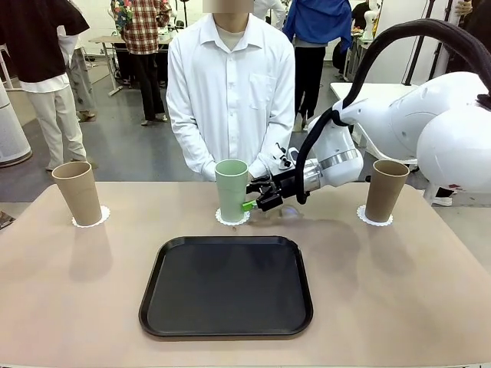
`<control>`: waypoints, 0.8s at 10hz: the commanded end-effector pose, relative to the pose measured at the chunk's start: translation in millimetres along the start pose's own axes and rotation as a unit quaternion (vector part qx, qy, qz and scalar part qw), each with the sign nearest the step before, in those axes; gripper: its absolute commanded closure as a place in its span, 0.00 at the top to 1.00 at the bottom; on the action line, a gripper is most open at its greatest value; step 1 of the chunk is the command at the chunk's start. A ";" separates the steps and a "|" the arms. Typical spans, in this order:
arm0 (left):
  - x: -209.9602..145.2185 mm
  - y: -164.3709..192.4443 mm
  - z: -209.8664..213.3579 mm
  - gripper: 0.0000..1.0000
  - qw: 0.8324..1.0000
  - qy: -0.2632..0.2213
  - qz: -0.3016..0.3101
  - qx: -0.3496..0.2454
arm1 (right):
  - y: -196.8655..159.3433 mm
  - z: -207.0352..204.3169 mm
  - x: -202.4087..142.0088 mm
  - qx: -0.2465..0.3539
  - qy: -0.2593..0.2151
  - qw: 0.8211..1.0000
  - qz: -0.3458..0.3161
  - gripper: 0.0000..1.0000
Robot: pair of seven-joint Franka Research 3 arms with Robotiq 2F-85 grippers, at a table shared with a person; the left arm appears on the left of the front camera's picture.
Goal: Place coasters on the table and set cups on them.
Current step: Take one Reusable plastic cup from the Flat Tray and place it on a coaster set by the human.
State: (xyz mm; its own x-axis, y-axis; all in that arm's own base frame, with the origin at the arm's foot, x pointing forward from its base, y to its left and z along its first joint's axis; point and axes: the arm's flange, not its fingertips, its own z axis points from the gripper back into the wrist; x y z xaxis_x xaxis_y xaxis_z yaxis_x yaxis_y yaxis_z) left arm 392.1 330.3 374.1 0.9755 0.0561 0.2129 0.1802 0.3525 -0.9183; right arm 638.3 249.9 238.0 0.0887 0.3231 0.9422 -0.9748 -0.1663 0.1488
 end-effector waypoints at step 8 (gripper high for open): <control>-1.7 -2.9 1.1 1.00 1.000 -0.001 -0.003 -0.003 | 158.5 16.6 185.9 -0.170 0.398 0.859 -0.276 1.00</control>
State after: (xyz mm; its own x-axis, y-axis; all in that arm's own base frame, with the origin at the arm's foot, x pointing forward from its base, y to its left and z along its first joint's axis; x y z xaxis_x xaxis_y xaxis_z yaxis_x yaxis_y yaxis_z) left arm 392.2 330.2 373.8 0.9756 0.0559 0.2125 0.1799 0.3522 -0.9185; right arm 518.3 245.4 419.6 0.4104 0.8033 0.4316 -0.9094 0.3257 0.2585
